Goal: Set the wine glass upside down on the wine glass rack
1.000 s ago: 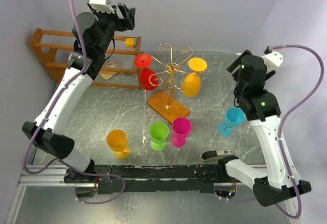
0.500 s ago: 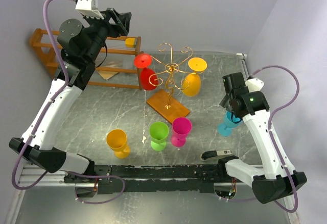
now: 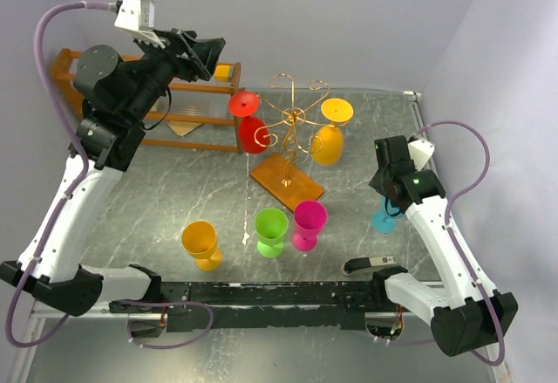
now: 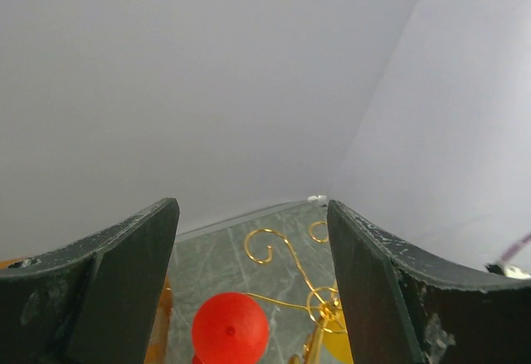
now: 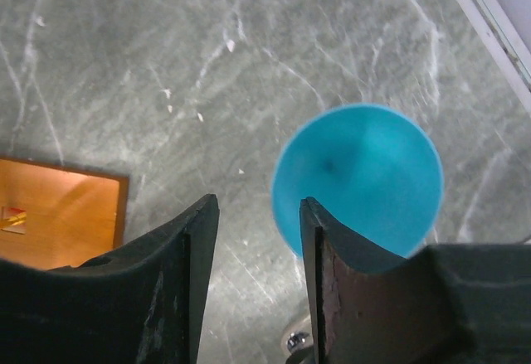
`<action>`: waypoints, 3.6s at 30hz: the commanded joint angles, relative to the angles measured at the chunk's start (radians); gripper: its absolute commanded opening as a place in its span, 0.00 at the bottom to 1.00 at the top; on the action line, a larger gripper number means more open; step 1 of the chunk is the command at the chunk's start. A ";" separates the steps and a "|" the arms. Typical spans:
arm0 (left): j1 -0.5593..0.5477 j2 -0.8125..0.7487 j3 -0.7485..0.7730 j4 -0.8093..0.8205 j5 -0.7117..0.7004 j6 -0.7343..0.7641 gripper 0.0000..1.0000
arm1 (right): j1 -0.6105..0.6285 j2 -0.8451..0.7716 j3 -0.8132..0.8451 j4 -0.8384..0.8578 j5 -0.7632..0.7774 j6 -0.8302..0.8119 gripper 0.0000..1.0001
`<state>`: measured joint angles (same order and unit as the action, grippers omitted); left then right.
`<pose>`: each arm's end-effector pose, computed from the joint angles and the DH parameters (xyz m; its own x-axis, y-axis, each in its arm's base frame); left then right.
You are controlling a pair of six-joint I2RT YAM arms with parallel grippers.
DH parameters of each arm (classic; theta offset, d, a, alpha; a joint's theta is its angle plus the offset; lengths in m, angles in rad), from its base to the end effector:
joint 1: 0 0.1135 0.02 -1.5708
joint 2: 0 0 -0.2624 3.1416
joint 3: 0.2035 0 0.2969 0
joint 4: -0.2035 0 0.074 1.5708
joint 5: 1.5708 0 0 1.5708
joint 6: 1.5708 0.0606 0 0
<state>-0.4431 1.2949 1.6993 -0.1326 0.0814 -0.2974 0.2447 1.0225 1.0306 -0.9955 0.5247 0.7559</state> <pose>0.2885 -0.1424 0.5716 0.0859 -0.3641 -0.9274 0.5473 0.7951 -0.2614 0.2433 0.0295 0.2943 -0.5494 0.4747 -0.6876 0.5977 0.7983 0.0736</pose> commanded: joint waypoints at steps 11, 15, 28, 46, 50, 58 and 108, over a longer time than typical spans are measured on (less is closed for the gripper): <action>0.000 -0.116 -0.116 -0.123 0.174 -0.085 0.83 | -0.007 -0.014 -0.060 0.129 0.091 -0.071 0.34; 0.000 -0.153 -0.183 -0.103 0.174 -0.085 0.83 | -0.008 -0.072 -0.096 0.147 0.067 -0.085 0.38; 0.000 -0.174 -0.231 -0.058 0.240 -0.141 0.83 | -0.008 -0.070 -0.177 0.147 0.047 -0.046 0.20; 0.000 -0.178 -0.222 -0.047 0.546 -0.260 0.87 | -0.008 -0.164 0.093 0.186 0.030 -0.152 0.00; 0.000 -0.175 -0.265 0.068 0.605 -0.339 0.88 | -0.008 -0.223 0.161 0.236 0.015 -0.144 0.00; -0.013 -0.115 -0.309 0.245 0.608 -0.543 0.88 | -0.007 -0.376 0.152 0.543 -0.104 -0.145 0.00; -0.433 0.387 0.005 0.477 0.004 -0.847 0.71 | -0.008 -0.422 -0.223 1.459 -0.645 0.143 0.00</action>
<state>-0.8726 1.6798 1.6749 0.2764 0.1280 -1.1191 0.2428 0.6147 0.8242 0.4152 -0.0563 0.8631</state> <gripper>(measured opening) 0.783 0.013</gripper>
